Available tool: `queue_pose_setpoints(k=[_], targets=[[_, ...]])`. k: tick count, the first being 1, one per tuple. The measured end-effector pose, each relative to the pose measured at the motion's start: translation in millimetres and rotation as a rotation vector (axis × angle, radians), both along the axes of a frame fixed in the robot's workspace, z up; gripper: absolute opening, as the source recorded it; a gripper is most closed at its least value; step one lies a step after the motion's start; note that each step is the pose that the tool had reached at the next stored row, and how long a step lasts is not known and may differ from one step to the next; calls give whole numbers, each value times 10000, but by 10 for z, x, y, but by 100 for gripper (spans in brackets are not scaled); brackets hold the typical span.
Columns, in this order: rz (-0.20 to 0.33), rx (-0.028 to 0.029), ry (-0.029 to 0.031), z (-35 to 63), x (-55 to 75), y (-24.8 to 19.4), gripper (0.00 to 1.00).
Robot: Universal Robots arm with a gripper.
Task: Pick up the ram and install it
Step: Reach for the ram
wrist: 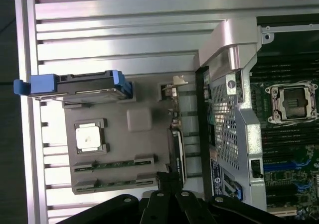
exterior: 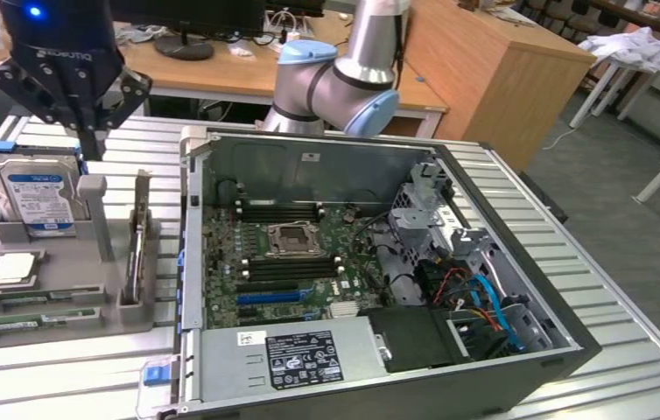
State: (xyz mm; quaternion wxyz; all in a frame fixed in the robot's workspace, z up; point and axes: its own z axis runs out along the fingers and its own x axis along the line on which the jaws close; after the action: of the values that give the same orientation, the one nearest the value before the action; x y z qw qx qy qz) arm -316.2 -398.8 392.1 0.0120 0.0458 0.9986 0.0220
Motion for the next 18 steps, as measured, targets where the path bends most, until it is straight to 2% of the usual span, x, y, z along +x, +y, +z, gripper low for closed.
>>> queue_pose_setpoints(k=[18], targets=[[-55, 0, 18, -6, -357, 0, 11]])
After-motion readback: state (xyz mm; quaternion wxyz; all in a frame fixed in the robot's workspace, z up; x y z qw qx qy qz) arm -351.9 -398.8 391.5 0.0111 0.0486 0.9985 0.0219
